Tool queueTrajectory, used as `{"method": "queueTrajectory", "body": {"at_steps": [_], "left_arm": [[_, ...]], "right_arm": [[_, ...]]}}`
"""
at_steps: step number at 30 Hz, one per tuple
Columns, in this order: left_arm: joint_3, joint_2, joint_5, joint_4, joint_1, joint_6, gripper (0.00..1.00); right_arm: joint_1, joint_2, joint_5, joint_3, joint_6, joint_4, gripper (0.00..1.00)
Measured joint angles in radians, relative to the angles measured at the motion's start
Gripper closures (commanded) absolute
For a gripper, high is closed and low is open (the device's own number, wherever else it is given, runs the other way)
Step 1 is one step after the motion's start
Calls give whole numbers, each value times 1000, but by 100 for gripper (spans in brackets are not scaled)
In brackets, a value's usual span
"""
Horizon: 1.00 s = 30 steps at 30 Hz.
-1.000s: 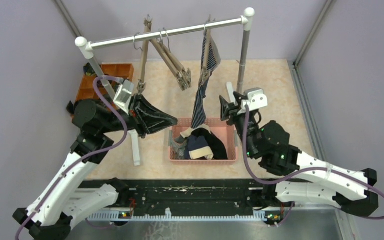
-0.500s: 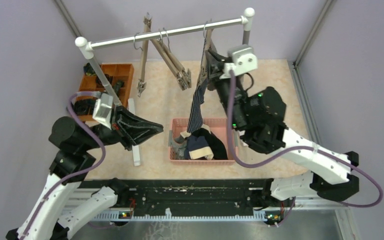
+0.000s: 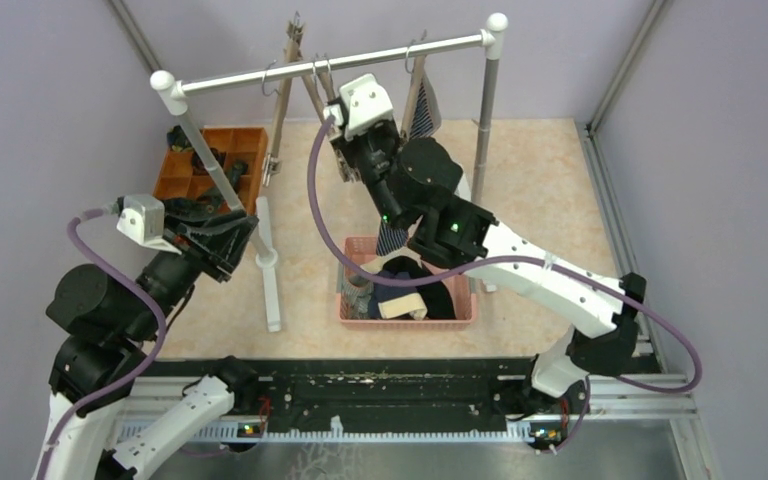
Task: Remove the underwear clipped to the hanger
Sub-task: Adjust the hanger on the clothesline.
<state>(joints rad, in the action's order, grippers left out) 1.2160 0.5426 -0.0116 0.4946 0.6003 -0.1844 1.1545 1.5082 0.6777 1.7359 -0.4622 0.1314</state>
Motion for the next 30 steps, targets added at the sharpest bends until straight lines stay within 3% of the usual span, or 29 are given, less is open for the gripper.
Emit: {"method": "queueTrajectory", "body": {"at_steps": [10, 17, 23, 30], "left_arm": [[4, -36, -125, 78, 0, 29, 63], [10, -80, -165, 97, 0, 31, 62], [11, -72, -171, 101, 0, 43, 62], [11, -66, -170, 101, 0, 47, 62]], "right_arm": [[-87, 196, -66, 318, 15, -71, 100], [-101, 227, -72, 292, 57, -125, 100], [-101, 150, -73, 143, 93, -121, 100], [-101, 137, -86, 155, 97, -99, 100]]}}
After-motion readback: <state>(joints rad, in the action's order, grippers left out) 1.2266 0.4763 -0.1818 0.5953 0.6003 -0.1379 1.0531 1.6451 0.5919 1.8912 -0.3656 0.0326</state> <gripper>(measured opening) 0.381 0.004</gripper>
